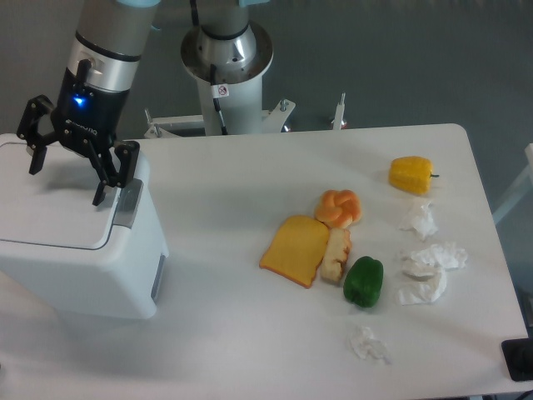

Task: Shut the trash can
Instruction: 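Press the gripper down on the closed lid to seat it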

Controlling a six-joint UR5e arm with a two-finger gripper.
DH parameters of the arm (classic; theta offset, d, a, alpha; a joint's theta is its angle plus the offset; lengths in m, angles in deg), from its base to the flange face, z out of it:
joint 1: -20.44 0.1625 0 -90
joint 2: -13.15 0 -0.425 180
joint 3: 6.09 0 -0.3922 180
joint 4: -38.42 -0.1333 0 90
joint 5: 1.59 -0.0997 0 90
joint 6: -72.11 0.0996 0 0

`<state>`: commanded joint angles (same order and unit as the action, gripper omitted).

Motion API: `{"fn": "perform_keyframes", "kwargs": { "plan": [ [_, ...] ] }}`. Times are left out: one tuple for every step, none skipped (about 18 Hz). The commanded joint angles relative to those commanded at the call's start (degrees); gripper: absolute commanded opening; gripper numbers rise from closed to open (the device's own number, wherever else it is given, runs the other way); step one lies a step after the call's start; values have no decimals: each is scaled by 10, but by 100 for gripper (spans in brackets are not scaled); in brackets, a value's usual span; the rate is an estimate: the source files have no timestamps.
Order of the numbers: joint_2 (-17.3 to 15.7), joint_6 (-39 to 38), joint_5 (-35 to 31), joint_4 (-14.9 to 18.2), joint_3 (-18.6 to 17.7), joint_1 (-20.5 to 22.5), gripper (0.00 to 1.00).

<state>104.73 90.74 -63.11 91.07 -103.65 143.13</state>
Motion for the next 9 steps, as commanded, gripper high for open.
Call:
{"fn": "perform_keyframes", "kwargs": {
  "plan": [
    [0,-2,0,0,-2,0,100],
    [0,-3,0,0,-3,0,100],
    [0,-4,0,0,-5,0,100],
    [0,-8,0,0,-5,0,100],
    [0,-12,0,0,-6,0,100],
    [0,-15,0,0,-6,0,100],
    [0,-16,0,0,-6,0,100],
    [0,-16,1,0,-6,0,100],
    [0,-16,0,0,-6,1,100]
  ]
}}
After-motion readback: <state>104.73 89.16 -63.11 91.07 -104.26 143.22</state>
